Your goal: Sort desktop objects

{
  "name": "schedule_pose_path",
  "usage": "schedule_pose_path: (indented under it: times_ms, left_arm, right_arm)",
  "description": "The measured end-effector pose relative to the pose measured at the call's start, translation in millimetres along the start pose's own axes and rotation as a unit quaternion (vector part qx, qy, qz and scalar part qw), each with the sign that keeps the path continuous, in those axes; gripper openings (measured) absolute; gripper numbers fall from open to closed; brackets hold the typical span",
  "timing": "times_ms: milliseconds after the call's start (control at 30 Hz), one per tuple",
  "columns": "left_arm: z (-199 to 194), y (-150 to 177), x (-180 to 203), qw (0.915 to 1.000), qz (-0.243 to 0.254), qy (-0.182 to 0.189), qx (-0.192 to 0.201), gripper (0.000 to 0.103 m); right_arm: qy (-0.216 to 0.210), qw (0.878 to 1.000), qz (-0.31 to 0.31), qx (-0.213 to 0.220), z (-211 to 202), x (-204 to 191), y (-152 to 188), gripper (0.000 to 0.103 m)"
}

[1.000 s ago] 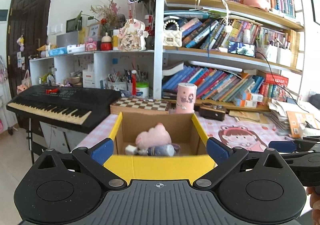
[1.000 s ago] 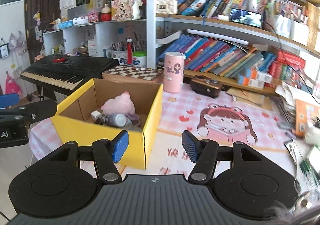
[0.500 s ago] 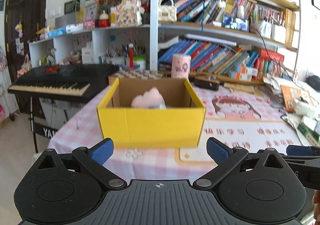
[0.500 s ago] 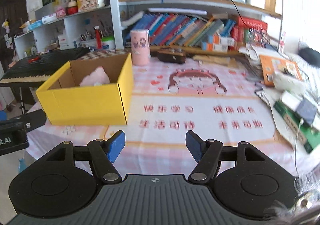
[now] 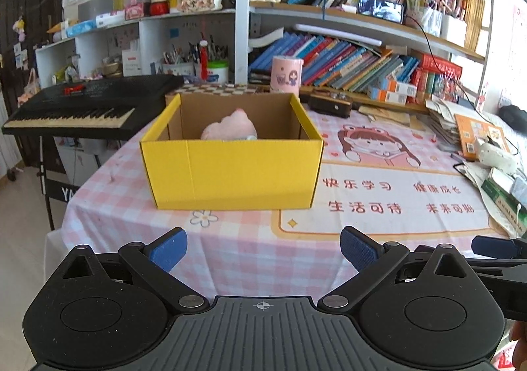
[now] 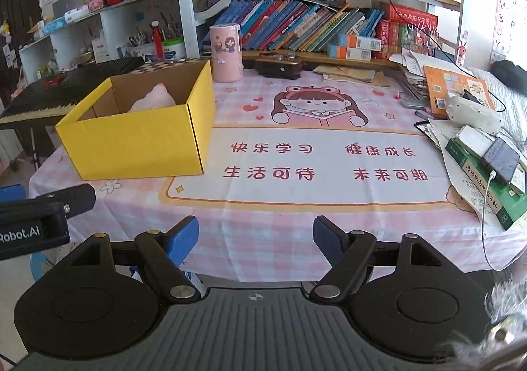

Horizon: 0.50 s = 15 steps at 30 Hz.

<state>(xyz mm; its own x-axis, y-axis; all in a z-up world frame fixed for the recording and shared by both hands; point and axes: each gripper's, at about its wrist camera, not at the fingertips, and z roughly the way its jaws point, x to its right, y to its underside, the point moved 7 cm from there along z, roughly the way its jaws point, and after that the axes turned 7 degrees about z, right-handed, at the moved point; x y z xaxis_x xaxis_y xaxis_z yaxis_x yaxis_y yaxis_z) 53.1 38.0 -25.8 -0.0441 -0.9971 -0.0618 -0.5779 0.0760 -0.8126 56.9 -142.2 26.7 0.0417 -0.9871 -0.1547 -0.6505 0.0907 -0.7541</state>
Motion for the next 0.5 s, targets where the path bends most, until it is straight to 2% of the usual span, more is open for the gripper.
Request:
schedule_pose_path:
  times_ms: [133,500]
  left_arm:
    - [4.0,2.7,2.8,0.9999,0.001,0.001,-0.015,0.102]
    - [7.9,4.4,8.4,0.9996,0.005,0.003,-0.027,0.102]
  right_arm:
    - [0.009,1.0,0.006,-0.008,2.0,4.7,1.2,0.083]
    - [0.016,1.0,0.01,-0.013,2.4,9.1,1.8,0.085]
